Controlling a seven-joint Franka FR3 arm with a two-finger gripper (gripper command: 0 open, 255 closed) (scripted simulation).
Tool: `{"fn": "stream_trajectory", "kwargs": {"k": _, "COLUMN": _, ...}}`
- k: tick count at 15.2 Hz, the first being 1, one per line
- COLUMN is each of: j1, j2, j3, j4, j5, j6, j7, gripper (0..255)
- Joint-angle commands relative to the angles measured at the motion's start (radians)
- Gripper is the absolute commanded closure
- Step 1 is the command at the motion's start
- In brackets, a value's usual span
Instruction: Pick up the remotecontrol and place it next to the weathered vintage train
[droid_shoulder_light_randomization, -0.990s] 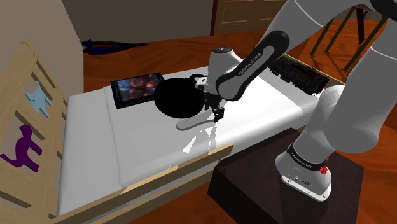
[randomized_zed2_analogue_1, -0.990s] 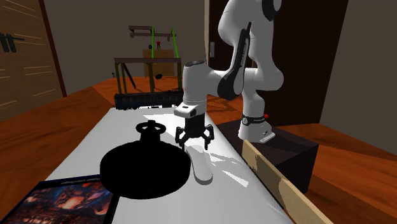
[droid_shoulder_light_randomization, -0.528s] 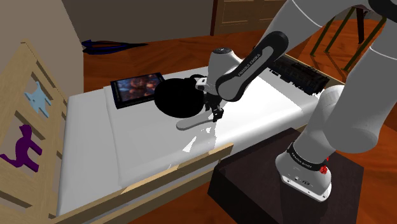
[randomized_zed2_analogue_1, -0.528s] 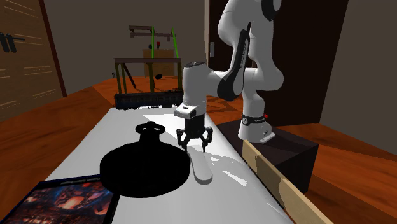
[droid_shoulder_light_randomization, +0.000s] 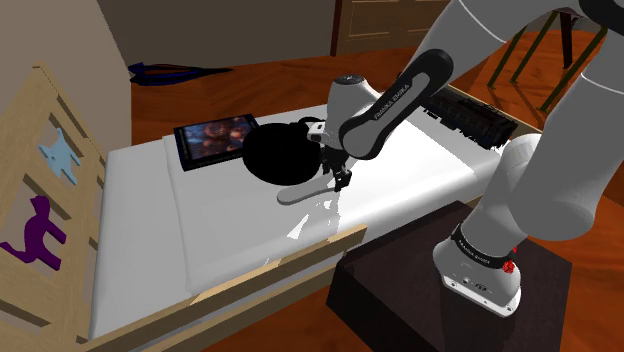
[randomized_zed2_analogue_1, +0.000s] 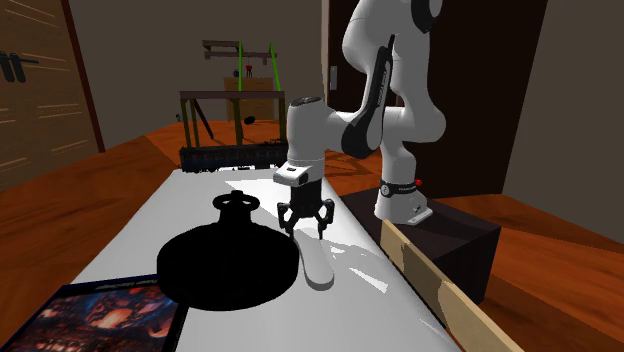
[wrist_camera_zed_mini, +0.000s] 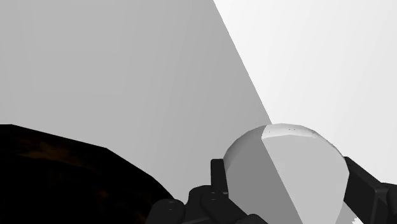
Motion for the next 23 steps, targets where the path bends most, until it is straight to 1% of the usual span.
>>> {"fn": "stream_trajectory", "kwargs": {"k": 1, "j1": 0.000, "j2": 0.000, "j3": 0.000, "j4": 0.000, "j5": 0.000, "j6": 0.000, "j7": 0.000, "gripper": 255}}
{"fn": "stream_trajectory", "kwargs": {"k": 11, "j1": -0.003, "j2": -0.141, "j3": 0.000, "j4": 0.019, "j5": -0.031, "j6": -0.159, "j7": 0.022, "gripper": 255}}
{"fn": "stream_trajectory", "kwargs": {"k": 23, "j1": -0.007, "j2": -0.276, "j3": 0.007, "j4": 0.074, "j5": -0.046, "j6": -0.349, "j7": 0.033, "gripper": 255}}
